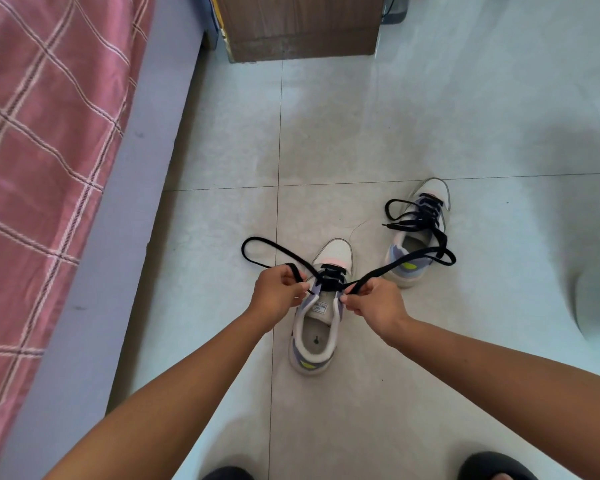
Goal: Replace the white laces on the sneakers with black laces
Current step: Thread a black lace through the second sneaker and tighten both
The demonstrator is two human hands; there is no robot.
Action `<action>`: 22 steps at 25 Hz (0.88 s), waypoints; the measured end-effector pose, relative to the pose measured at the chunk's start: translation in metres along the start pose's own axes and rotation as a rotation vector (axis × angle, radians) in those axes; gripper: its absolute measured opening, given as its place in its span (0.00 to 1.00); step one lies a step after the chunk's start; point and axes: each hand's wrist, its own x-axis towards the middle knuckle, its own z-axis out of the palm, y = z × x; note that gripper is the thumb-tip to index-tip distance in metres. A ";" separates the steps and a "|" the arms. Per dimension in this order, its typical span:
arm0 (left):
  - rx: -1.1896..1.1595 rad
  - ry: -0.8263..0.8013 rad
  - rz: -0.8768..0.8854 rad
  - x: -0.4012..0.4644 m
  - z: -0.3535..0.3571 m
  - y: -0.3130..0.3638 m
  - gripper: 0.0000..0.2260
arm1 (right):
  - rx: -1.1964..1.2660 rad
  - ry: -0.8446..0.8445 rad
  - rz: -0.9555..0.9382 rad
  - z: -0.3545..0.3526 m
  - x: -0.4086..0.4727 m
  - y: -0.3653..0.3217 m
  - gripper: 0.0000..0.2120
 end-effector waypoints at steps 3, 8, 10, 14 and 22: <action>0.053 0.003 0.055 0.000 0.003 -0.001 0.08 | 0.007 0.029 0.021 0.003 0.002 0.003 0.07; 0.195 0.060 0.139 -0.001 0.010 -0.009 0.09 | 0.161 -0.005 0.107 0.005 0.005 0.001 0.07; 0.275 0.077 0.211 -0.003 0.015 -0.015 0.13 | 0.152 -0.004 0.108 0.006 0.004 0.002 0.07; 0.446 0.120 0.348 -0.007 0.018 -0.023 0.10 | 0.017 -0.027 -0.034 0.003 0.004 0.003 0.04; 0.611 0.157 0.429 -0.024 0.015 -0.049 0.09 | -0.342 0.076 -0.334 0.025 -0.022 0.022 0.06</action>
